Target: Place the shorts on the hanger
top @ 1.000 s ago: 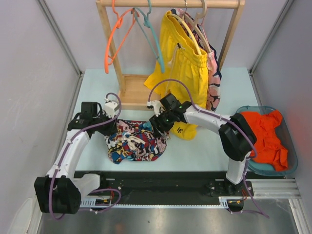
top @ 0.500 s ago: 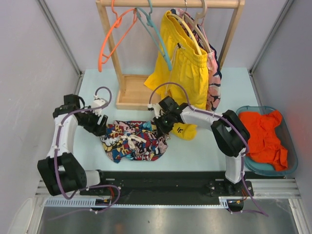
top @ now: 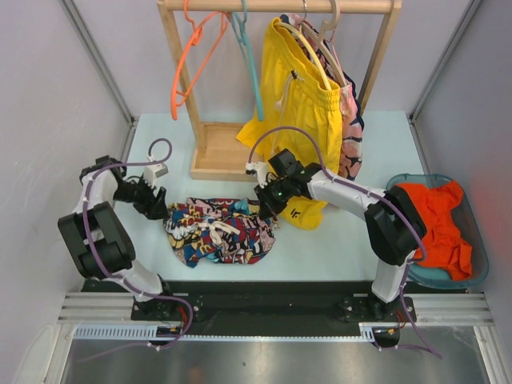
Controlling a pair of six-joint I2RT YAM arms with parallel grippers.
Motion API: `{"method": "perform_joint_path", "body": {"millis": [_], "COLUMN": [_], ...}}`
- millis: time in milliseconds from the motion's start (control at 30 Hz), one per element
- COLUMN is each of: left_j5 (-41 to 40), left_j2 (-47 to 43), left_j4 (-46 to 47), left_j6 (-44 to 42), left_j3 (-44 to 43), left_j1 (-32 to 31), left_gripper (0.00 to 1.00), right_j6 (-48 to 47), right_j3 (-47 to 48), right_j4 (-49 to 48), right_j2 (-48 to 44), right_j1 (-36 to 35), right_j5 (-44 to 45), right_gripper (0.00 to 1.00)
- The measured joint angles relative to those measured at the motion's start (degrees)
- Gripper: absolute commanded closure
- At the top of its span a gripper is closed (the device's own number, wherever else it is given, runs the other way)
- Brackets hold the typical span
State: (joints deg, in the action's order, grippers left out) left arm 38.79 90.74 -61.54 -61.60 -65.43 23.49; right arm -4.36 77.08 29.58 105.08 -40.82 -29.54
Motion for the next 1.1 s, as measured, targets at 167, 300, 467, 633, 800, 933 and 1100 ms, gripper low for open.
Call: {"method": "perform_joint_path", "body": {"millis": [167, 300, 467, 633, 800, 933, 1100], "left_j5": [2.8, 3.7, 3.9, 3.4, 3.4, 3.3, 3.7], "left_j2": [5.0, 6.7, 6.7, 6.6, 6.7, 6.7, 6.7], "left_j4": [1.7, 2.5, 3.3, 4.9, 5.4, 4.5, 2.2], "left_j6": [-3.0, -4.0, -4.0, -4.4, -5.1, -7.5, -10.8], "left_j3": [-2.7, -2.7, -2.7, -2.4, -2.4, -2.4, -2.3], "left_j1": [-0.3, -0.6, -0.8, -0.8, -0.8, -0.8, -1.2], "left_gripper": [0.19, 0.16, 0.13, 0.07, 0.09, 0.10, 0.09], "right_j6": [-0.8, 0.1, 2.9, 5.5, 6.4, 5.7, 3.1], "right_j3": [-0.3, -0.8, -0.9, -1.1, -1.1, -1.2, -1.5], "right_j4": [0.7, 0.9, -1.1, -3.3, -4.3, -3.6, -1.7], "right_j2": [-1.5, -1.4, 1.1, 6.1, 7.5, 7.5, 5.2], "right_j1": [0.4, 0.0, -1.8, -2.1, -2.2, -1.5, 2.1], "right_j5": [-0.4, 0.8, 2.8, 5.0, 5.5, 4.2, 0.1], "right_gripper": [0.52, 0.27, 0.27, 0.42, 1.00, 1.00, 1.00]}}
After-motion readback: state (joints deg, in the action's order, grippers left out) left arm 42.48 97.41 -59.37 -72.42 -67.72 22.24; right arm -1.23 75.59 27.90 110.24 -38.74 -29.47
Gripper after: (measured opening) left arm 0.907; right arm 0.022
